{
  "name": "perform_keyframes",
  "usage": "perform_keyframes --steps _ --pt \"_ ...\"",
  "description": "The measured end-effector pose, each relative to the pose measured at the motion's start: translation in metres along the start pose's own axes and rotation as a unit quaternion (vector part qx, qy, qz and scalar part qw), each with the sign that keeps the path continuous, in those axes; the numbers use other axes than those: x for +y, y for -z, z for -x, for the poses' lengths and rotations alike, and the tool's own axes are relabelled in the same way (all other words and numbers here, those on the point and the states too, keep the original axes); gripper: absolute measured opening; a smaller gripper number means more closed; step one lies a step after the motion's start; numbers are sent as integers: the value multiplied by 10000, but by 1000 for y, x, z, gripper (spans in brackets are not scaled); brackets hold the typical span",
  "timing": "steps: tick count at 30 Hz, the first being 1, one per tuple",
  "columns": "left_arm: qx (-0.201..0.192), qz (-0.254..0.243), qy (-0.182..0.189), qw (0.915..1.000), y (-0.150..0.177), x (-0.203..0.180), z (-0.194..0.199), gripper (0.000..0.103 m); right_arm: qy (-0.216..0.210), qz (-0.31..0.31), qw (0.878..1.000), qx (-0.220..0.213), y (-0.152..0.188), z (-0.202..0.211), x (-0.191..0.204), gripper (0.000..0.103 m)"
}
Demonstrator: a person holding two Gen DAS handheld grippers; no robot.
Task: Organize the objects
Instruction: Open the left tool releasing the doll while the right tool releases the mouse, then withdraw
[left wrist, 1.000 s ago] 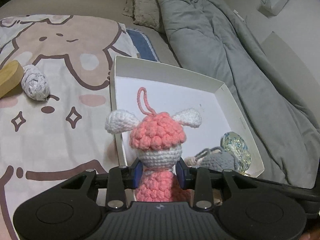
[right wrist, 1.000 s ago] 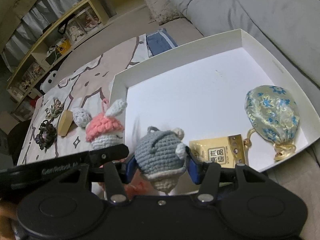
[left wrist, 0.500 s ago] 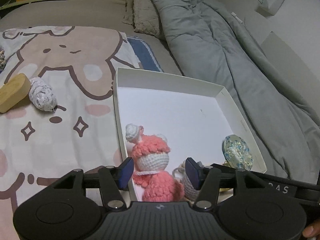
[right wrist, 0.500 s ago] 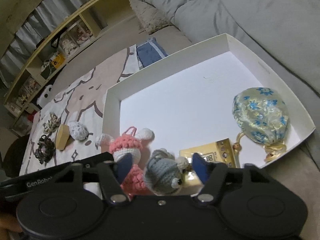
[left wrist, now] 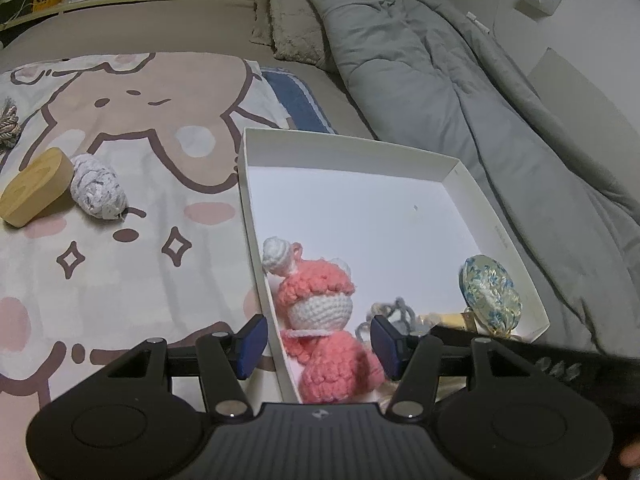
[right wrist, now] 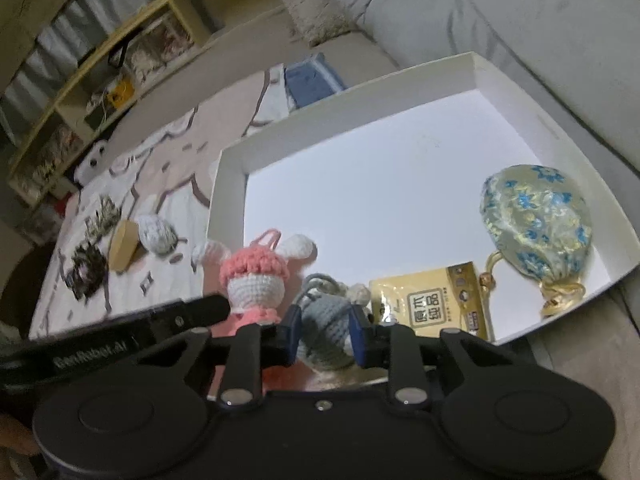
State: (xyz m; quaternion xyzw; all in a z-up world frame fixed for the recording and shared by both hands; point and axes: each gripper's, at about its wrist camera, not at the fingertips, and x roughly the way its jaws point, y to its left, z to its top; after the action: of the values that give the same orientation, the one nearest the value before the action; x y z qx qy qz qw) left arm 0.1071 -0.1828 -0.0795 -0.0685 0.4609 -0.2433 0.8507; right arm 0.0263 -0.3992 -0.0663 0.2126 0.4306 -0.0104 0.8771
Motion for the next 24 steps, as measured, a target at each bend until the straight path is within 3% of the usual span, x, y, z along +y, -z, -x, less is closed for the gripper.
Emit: perform_keyframes --steps 8,13,16,20,24 --pt "-45 -146 -167 9997 -1 -3 19 58 -44 -63 9987 -512 -1 38 9 41" --pt "-127 -283 -265 9992 -2 -8 37 63 230 117 9980 -574 6 50 17 52" --pt "-186 -374 -337 9986 -2 -10 48 68 392 129 9973 -610 10 57 15 58" --pt "-262 -397 -429 9979 -1 -11 62 85 569 134 9961 -666 15 67 14 68" --pt "-287 -527 -479 9970 2 -14 74 96 724 155 9948 -704 22 76 13 79"
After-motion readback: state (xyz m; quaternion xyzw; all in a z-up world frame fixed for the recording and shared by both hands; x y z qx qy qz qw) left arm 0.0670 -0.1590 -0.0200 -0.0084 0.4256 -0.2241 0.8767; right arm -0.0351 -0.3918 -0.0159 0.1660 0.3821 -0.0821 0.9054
